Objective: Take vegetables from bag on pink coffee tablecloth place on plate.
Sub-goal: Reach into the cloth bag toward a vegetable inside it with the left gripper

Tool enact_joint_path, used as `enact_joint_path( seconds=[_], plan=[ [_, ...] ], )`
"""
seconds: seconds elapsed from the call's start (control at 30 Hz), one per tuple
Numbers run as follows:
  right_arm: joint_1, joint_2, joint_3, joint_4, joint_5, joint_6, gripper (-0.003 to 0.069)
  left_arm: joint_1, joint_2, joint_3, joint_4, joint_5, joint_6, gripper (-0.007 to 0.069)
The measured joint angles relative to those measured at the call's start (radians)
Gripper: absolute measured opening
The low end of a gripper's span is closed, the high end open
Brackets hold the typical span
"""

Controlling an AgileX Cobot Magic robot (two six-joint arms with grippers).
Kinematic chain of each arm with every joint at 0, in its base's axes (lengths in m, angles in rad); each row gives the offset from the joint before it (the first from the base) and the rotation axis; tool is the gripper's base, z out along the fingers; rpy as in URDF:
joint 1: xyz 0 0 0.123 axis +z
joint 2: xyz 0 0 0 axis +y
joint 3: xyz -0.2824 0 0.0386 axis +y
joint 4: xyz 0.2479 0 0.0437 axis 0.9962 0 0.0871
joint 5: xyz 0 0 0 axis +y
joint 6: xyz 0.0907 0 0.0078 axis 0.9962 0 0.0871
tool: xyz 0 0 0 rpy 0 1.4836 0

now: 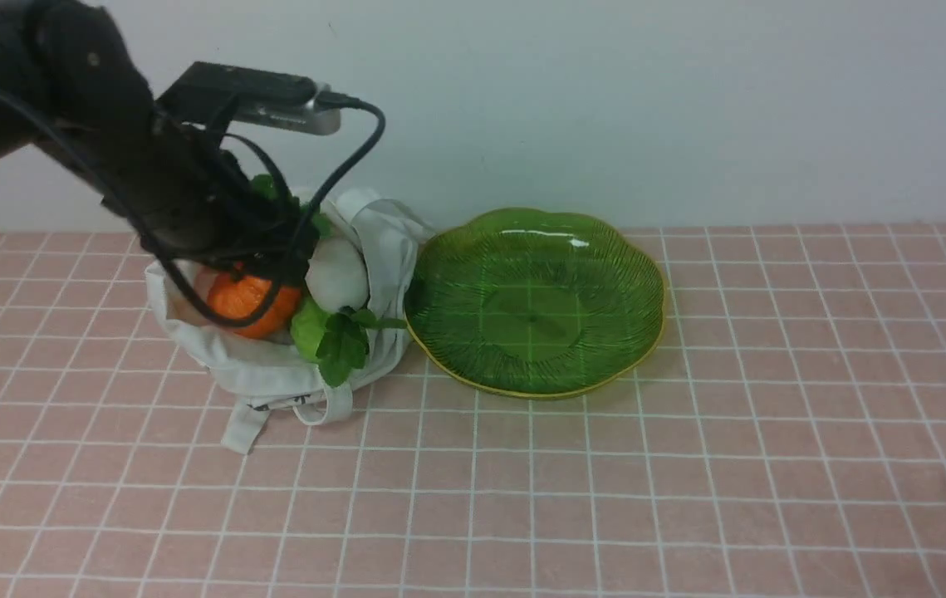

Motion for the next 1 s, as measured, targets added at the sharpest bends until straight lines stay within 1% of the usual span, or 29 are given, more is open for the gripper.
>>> enact_joint_path(
  seconds=[0.03,0.07,0.13,0.2,0.33,0.4,0.43,0.47,0.53,0.57,0.6,0.63,0.7,0.73,0.77,0.8,1.0],
  plan=[
    [0.0,0.0,0.0,0.0,0.0,0.0,-0.0016,-0.002,0.009,-0.01,0.014,-0.005,-0.006,0.051],
    [0.0,0.0,0.0,0.0,0.0,0.0,-0.0016,-0.009,0.052,-0.04,0.069,-0.03,-0.028,0.0524],
    [0.0,0.0,0.0,0.0,0.0,0.0,-0.0016,-0.009,0.081,-0.049,0.103,-0.066,-0.057,0.0531],
    [0.0,0.0,0.0,0.0,0.0,0.0,-0.0016,-0.009,0.122,-0.051,0.144,-0.142,-0.095,0.0531],
    [0.0,0.0,0.0,0.0,0.0,0.0,-0.0016,-0.009,0.179,-0.052,0.155,-0.24,-0.113,0.0529],
    [0.0,0.0,0.0,0.0,0.0,0.0,-0.0016,-0.009,0.208,-0.052,0.154,-0.271,-0.12,0.0496],
    [0.0,0.0,0.0,0.0,0.0,0.0,-0.0016,-0.009,0.212,-0.052,0.151,-0.273,-0.122,0.0491],
    [0.0,0.0,0.0,0.0,0.0,0.0,-0.0016,-0.009,0.219,-0.052,0.143,-0.277,-0.128,0.0463],
    [0.0,0.0,0.0,0.0,0.0,0.0,-0.0016,-0.012,0.224,-0.052,0.133,-0.278,-0.144,0.0357],
    [0.0,0.0,0.0,0.0,0.0,0.0,-0.0016,-0.013,0.224,-0.052,0.133,-0.278,-0.143,0.0347],
    [0.0,0.0,0.0,0.0,0.0,0.0,-0.0016,-0.02,0.219,-0.052,0.133,-0.276,-0.145,0.025],
    [0.0,0.0,0.0,0.0,0.0,0.0,-0.0016,-0.026,0.208,-0.052,0.133,-0.267,-0.146,0.017],
    [0.0,0.0,0.0,0.0,0.0,0.0,-0.0016,-0.035,0.18,-0.052,0.136,-0.252,-0.146,0.0067],
    [0.0,0.0,0.0,0.0,0.0,0.0,-0.0016,-0.036,0.177,-0.052,0.136,-0.249,-0.146,0.0059],
    [0.0,0.0,0.0,0.0,0.0,0.0,-0.0016,-0.042,0.146,-0.052,0.141,-0.236,-0.146,0.002],
    [0.0,0.0,0.0,0.0,0.0,0.0,-0.0016,-0.044,0.114,-0.053,0.144,-0.22,-0.146,0.0007],
    [0.0,0.0,0.0,0.0,0.0,0.0,-0.0016,-0.047,-0.004,-0.058,0.147,-0.116,-0.147,-0.0005]
  ],
)
